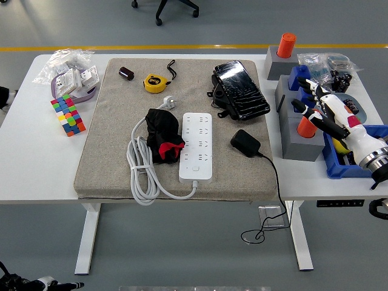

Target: Pull the plug out and thorw away

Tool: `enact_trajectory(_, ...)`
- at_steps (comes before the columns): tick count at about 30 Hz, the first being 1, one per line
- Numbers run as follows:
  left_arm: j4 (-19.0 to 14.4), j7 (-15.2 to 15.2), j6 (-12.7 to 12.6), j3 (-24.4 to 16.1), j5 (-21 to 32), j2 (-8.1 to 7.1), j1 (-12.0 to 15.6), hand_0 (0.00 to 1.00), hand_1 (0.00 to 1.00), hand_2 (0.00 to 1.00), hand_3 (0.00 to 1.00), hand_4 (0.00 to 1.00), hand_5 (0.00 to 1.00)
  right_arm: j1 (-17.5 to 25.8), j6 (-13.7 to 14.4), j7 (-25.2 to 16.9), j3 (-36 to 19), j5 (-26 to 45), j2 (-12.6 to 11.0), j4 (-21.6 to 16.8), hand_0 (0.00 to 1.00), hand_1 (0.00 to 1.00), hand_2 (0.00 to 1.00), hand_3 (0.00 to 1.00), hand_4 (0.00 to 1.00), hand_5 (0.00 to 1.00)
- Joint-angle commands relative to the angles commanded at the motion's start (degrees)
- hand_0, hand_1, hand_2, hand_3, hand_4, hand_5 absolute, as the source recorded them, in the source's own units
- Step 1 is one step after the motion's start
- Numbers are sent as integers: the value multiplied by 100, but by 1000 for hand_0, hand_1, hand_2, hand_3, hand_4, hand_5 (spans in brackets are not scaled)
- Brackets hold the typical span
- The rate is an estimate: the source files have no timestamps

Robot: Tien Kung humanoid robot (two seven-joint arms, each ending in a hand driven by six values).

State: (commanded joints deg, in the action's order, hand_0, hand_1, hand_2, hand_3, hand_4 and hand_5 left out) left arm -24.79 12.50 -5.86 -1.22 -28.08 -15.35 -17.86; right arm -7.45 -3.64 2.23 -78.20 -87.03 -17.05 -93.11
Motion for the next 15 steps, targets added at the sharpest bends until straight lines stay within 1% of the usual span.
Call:
enact_trajectory(1, 2, -1, 0, -5, 4, 3, 8, 544, 681, 704, 685, 874, 592, 33, -12, 9, -49, -20, 30, -14, 828, 814, 791, 807, 998, 776)
enact_trajectory(2, 4, 0, 1, -10, 3, 4, 14, 544, 681, 704, 685, 875, 595, 60, -24, 21, -96, -38, 59, -26, 779, 766, 754, 772, 998, 599)
enact_trajectory(6, 5, 4, 4, -13, -10, 2, -5, 544, 681, 704, 685, 875, 595, 85, -97, 105, -198, -102, 115, -43, 779, 766, 754, 772, 998, 599)
enact_trajectory(8, 2, 2, 3, -18, -9, -1, -15, 544, 681, 704, 685, 875, 594, 81, -143, 139, -218, -140, 123, -48, 773, 764, 752, 768, 998, 583)
enact_trajectory(13, 4, 1, 3, -33, 7, -7, -27, 544, 681, 704, 685, 875, 594, 52, -185, 176, -241, -183, 130, -99, 773, 764, 752, 768, 998, 583)
enact_trajectory(14, 4, 0, 4, -34, 7, -8, -28, 544, 681, 704, 685, 872, 592, 51, -187, 180, -243, -186, 131, -108, 765, 751, 750, 766, 998, 556)
enact_trajectory(15, 4, 3, 6, -31, 4, -10, -30, 544, 681, 704, 685, 872, 592, 51, -188, 188, -246, -191, 134, -117, 765, 751, 750, 766, 998, 556)
